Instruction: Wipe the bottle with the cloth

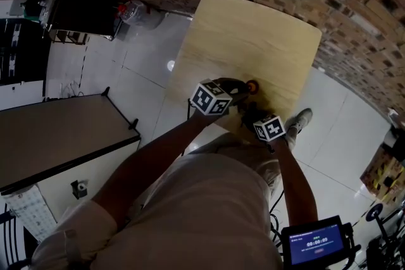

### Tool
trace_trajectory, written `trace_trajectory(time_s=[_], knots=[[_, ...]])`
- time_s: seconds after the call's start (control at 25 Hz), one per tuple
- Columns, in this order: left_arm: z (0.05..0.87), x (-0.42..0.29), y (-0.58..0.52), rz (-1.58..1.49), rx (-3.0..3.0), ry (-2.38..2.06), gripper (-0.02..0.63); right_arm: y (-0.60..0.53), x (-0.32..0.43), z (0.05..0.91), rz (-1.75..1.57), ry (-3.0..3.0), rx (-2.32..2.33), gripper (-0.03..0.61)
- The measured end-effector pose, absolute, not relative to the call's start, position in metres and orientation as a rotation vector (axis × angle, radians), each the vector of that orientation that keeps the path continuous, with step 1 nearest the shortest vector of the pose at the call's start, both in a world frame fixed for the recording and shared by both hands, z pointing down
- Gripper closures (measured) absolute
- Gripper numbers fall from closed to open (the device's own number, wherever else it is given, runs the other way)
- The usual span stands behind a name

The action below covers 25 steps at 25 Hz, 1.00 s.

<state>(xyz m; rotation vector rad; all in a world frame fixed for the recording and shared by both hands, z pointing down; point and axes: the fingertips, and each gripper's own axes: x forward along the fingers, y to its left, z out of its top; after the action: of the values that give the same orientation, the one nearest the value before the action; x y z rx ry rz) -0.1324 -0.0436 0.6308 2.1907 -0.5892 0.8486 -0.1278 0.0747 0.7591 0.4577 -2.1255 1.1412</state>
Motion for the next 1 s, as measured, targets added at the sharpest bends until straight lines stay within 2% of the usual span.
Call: trace_trajectory(time_s=[0.16,0.28,0.64,0.76,1.0], knots=[[0.632,-0.132,-0.045,0.784,2.149,-0.652,0.439,0.112,-0.130,0.761,0.980,-2.071,0.294,0.497],[0.634,-0.131,-0.047,0.693,2.066,-0.757,0.439,0.127,-0.130,0.749,1.002,-2.112,0.305,0.495],[0.629,-0.124,-0.063,0.486,1.835,-1.024,0.435,0.080,-0.096,0.724,1.037,-2.141,0.757,0.491],[0.626,-0.114,-0.063,0.480,1.856,-0.990,0.381,0.076,-0.090,0.729,1.043,-2.115,0.786,0.490],[0.620,-0.119,-0.054,0.617,2.031,-0.868,0.336,0.078,-0.093,0.732,1.052,-2.118,0.791,0.489]])
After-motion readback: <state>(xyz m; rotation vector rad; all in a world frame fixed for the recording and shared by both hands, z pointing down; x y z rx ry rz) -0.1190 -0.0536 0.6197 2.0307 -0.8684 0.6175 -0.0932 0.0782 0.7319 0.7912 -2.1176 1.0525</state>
